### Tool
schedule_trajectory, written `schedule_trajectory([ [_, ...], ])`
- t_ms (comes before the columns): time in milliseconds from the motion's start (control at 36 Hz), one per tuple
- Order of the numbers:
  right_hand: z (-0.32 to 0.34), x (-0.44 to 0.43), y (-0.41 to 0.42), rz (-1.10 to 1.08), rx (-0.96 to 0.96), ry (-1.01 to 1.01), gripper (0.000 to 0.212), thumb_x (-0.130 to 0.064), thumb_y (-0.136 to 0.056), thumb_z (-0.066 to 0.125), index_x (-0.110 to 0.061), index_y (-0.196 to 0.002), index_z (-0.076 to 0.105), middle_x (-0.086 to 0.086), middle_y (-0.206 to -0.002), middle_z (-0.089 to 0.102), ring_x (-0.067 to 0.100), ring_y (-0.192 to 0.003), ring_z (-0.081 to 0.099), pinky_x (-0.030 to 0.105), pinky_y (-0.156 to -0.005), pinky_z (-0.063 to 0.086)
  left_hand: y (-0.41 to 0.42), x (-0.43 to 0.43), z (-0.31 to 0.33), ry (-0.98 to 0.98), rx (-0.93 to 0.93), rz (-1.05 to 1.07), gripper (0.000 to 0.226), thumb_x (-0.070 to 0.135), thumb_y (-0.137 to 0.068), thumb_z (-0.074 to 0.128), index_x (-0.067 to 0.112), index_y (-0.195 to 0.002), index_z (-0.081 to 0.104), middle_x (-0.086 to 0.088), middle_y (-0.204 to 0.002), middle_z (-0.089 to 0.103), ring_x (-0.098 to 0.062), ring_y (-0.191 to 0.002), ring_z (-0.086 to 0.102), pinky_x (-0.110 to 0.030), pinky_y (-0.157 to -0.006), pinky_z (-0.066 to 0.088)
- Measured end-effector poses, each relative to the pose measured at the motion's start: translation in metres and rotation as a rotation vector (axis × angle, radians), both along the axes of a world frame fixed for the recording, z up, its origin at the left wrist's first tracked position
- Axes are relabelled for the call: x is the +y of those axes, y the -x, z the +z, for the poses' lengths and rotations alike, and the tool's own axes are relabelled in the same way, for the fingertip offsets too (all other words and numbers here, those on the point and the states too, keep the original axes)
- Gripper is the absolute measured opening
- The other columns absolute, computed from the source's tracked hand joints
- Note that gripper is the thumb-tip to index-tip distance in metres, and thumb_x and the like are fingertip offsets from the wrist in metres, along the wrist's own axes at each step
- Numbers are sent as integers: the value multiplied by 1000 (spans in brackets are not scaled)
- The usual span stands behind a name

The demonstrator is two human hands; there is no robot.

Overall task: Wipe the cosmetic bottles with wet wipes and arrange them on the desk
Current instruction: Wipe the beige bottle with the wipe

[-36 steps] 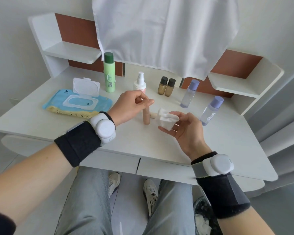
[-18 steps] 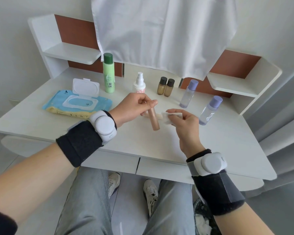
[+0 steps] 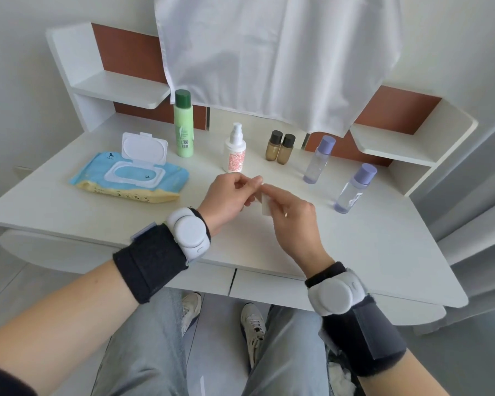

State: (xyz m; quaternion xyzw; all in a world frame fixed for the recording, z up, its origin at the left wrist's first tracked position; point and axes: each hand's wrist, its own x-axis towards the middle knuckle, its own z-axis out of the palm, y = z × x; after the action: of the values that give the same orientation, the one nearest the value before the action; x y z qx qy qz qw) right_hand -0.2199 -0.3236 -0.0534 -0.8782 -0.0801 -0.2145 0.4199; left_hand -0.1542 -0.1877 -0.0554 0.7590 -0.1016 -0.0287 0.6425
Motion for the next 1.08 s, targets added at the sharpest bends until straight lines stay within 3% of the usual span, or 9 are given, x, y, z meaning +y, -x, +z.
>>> schedule_trajectory([
  [111,-6,2,-3,-107,-266,234,35,2,-89,55,-15,-114,72,-2,-105,74,20,-88,66,26,-73,48,6,-7,5,64,29,31,31,36,-91,63,6,-81,63,3,-62,64,-6,-53,58,-22,-55,47],
  [250,-10,0,-9,-141,-353,276,23,-8,-95,53,-7,-111,70,3,-99,73,21,-84,63,27,-69,48,10,-8,9,179,112,-9,31,32,-93,61,2,-85,60,-4,-66,64,-14,-59,59,-28,-60,50],
  [361,-10,-1,-16,-157,-375,406,28,-18,-99,45,-4,-99,69,7,-85,69,22,-73,57,29,-63,44,12,-7,8,83,8,-23,26,30,-94,59,6,-86,61,-5,-66,65,-17,-63,62,-34,-65,55],
  [556,4,-7,-15,-53,83,320,36,-34,-106,34,-15,-92,61,-1,-78,61,26,-74,56,37,-65,41,8,7,10,-14,-222,-150,10,17,-95,59,9,-100,63,-3,-82,68,-6,-65,61,-19,-68,49],
  [639,18,-7,-10,100,393,-109,45,-35,-107,31,-14,-81,61,0,-68,58,21,-61,55,38,-70,50,6,14,10,-68,-328,-216,9,19,-94,59,15,-101,63,-1,-85,69,-8,-73,64,-22,-73,51],
  [722,26,-13,-9,271,668,-443,50,-42,-105,31,-7,-90,64,-2,-64,56,15,-56,50,32,-68,54,5,20,10,-177,-468,-248,11,17,-92,62,17,-103,65,-2,-87,70,-9,-79,64,-23,-78,51],
  [861,25,-22,-11,391,685,-486,47,-43,-102,36,-5,-96,64,5,-67,47,18,-58,45,34,-73,53,5,25,15,-220,-542,-287,15,16,-91,63,11,-105,65,-2,-91,70,-5,-86,64,-12,-78,47],
  [1000,20,-20,-15,194,307,18,24,-31,-103,45,-13,-100,62,0,-78,57,15,-65,51,29,-68,44,2,28,21,-314,-420,-306,21,33,-97,50,17,-99,62,8,-79,64,0,-74,61,-15,-66,44],
  [1083,10,-18,-16,73,46,382,40,-43,-100,44,-9,-113,59,1,-93,63,21,-77,55,34,-68,41,0,27,19,-337,-413,-243,16,29,-98,51,19,-90,60,11,-67,57,0,-62,54,-19,-62,41],
])
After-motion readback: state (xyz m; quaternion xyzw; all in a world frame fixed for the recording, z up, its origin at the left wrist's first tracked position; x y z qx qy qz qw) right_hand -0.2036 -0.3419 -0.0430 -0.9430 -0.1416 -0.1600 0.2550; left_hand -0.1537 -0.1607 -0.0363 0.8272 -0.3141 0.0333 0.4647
